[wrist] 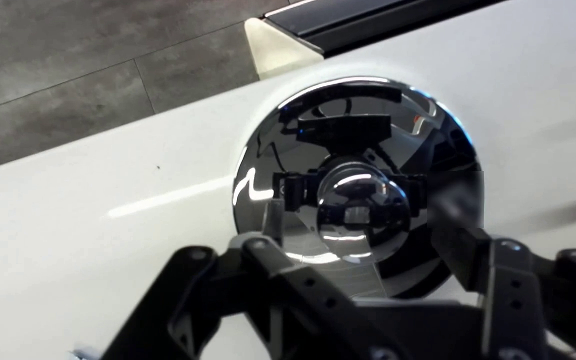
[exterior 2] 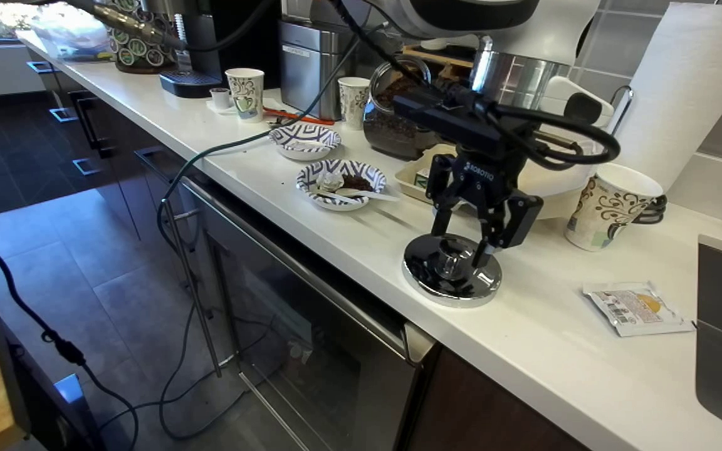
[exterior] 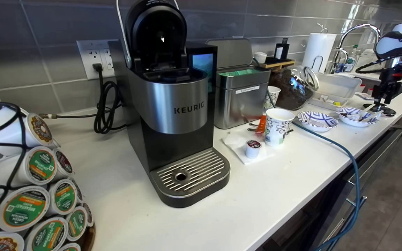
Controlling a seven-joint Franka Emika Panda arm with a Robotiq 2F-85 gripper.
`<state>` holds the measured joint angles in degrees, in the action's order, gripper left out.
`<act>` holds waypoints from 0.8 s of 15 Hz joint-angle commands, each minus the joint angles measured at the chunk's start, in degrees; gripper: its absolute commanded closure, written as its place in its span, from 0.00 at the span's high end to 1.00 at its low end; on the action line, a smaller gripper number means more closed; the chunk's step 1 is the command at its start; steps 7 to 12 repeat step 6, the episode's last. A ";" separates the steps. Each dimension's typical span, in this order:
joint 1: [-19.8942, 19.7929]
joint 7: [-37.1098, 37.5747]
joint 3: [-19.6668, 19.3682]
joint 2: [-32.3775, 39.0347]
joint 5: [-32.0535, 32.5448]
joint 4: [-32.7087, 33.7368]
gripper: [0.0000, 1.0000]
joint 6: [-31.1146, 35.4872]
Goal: Move the bowl to the right then take lid off of the jar of beans
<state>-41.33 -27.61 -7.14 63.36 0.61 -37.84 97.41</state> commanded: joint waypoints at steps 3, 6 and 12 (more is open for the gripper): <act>-0.83 -6.76 0.55 -4.52 0.26 0.85 1.00 -2.15; -0.44 -6.75 -0.08 -4.07 0.23 1.61 1.00 -0.44; -0.44 -6.75 -0.08 -4.07 0.23 1.61 1.00 -0.44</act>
